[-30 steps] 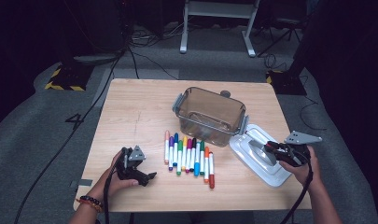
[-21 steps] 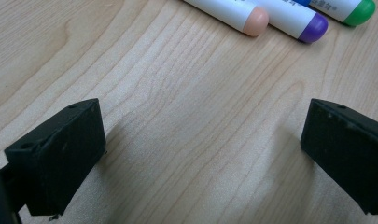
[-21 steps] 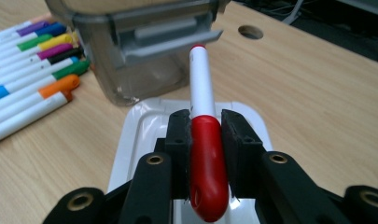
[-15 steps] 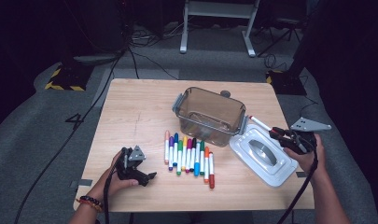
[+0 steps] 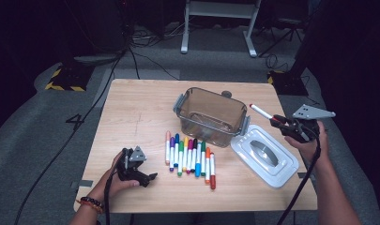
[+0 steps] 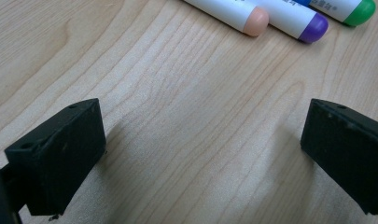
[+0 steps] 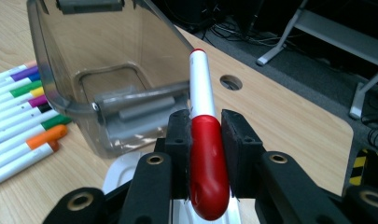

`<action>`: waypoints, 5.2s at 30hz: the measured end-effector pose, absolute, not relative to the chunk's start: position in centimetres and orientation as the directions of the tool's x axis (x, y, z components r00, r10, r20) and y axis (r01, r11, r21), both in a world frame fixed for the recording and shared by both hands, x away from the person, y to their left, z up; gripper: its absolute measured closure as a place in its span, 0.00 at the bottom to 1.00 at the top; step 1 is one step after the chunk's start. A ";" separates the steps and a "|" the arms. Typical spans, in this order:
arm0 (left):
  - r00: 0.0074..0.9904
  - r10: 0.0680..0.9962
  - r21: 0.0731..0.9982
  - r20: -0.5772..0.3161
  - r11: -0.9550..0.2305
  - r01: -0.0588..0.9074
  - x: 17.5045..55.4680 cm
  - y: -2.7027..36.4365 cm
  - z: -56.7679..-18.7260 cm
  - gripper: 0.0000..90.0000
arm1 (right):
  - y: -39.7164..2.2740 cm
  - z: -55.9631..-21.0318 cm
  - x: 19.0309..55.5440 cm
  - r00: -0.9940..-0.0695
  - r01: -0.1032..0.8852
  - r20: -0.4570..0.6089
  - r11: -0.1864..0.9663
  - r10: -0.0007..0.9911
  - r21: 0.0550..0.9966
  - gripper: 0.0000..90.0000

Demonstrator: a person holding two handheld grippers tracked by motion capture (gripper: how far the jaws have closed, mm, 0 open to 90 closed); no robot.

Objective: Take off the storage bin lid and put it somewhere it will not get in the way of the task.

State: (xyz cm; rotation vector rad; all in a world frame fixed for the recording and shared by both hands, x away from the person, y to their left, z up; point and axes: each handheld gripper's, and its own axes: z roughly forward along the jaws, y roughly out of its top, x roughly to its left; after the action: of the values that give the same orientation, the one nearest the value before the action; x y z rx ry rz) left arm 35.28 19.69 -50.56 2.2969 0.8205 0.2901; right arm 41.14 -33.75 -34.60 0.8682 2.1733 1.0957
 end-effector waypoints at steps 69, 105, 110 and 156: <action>0.776 0.630 0.661 -0.017 -0.575 0.482 35.3 19.7 -50.6 0.00 | -15.9 -38.8 50.3 -0.932 0.278 -0.031 0.765 0.362 0.581 0.77; 0.778 0.628 0.662 -0.016 -0.576 0.479 35.3 19.7 -50.6 0.00 | -24.0 -35.5 41.8 -0.784 0.271 -0.114 0.501 0.611 0.822 0.33; 0.778 0.628 0.661 -0.016 -0.577 0.480 35.3 19.7 -50.6 0.00 | -25.4 -35.7 39.4 -0.782 0.253 -0.122 0.490 0.612 0.834 0.32; 0.775 0.632 0.661 -0.016 -0.575 0.482 35.3 19.6 -50.6 0.00 | -19.1 -48.3 33.7 -0.858 0.349 -0.008 0.594 0.514 0.725 0.32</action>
State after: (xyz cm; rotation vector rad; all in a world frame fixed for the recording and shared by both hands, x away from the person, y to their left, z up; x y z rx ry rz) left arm 35.26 19.65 -50.55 2.2967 0.8253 0.2908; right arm 33.67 -19.06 -48.34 0.7160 2.6064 1.1152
